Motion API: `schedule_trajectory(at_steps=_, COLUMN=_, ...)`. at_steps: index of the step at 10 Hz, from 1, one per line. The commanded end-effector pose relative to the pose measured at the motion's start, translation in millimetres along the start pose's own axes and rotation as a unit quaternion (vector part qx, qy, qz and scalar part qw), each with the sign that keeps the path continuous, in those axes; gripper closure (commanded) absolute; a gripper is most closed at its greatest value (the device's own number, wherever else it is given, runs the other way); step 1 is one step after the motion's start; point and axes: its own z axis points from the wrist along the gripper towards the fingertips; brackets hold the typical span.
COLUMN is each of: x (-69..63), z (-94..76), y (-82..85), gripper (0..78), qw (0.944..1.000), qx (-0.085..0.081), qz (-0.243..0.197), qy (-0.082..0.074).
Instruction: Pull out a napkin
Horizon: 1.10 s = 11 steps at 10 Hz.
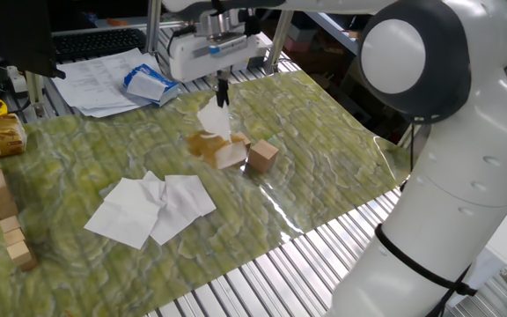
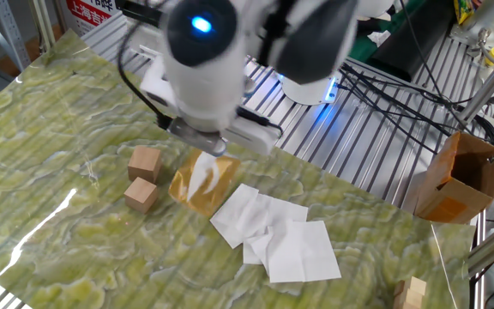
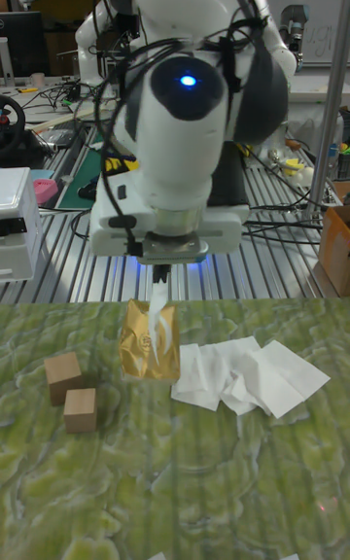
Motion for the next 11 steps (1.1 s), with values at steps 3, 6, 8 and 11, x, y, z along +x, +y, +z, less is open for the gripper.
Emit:
schedule_trajectory(at_steps=3, x=-4.3, z=-3.0, y=-20.6, gripper=76.4, qw=0.9955, qx=0.093, qz=-0.012, qy=0.006)
schedule_trajectory(at_steps=6, x=-4.7, z=-0.5, y=-23.0, gripper=76.4, qw=0.9931, qx=-0.116, qz=0.005, qy=-0.018)
schedule_trajectory(at_steps=8, x=-8.2, z=5.9, y=-34.7, gripper=76.4, qw=0.9918, qx=-0.125, qz=-0.005, qy=-0.026)
schedule_trajectory(at_steps=11, x=-12.0, z=14.1, y=-62.0, gripper=76.4, qw=0.9846, qx=-0.171, qz=-0.019, qy=-0.030)
